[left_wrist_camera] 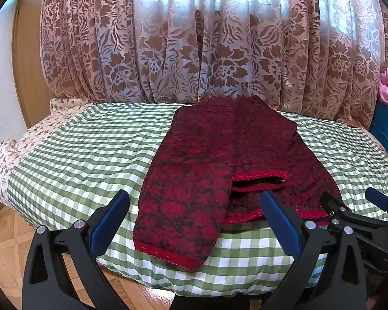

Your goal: Fold small clothes

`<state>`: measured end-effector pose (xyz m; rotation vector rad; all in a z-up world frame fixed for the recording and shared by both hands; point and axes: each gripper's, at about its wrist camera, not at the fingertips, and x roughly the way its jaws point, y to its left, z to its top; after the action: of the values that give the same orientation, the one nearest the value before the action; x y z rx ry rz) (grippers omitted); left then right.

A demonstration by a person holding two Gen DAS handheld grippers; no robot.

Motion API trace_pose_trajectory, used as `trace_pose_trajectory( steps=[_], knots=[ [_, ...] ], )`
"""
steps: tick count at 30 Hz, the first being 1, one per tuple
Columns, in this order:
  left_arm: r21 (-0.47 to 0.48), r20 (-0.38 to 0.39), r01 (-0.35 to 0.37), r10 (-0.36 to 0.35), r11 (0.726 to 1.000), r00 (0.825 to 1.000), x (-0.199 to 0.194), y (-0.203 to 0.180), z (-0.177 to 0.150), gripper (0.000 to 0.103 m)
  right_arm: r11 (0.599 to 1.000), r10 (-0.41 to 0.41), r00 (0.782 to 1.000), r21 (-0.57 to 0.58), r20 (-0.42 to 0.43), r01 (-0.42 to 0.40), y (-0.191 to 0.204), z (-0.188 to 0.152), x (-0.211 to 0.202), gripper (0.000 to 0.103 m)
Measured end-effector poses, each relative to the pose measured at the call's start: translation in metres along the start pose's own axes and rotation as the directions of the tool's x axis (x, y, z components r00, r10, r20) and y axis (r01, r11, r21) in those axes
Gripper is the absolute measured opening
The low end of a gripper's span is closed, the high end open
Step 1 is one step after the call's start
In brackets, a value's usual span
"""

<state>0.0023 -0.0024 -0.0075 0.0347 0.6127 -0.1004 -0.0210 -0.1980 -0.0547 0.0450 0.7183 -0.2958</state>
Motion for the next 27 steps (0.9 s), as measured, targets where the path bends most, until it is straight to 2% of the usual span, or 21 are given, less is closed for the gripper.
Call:
trace_pose_trajectory(
  steps=[27],
  knots=[
    [0.006,-0.063,0.004,-0.004,1.0,0.998,0.021,0.002,-0.008,0.101,1.0,0.022,0.998,0.003,-0.057,-0.022,0.001,-0.005,0.021,0.1]
  ],
)
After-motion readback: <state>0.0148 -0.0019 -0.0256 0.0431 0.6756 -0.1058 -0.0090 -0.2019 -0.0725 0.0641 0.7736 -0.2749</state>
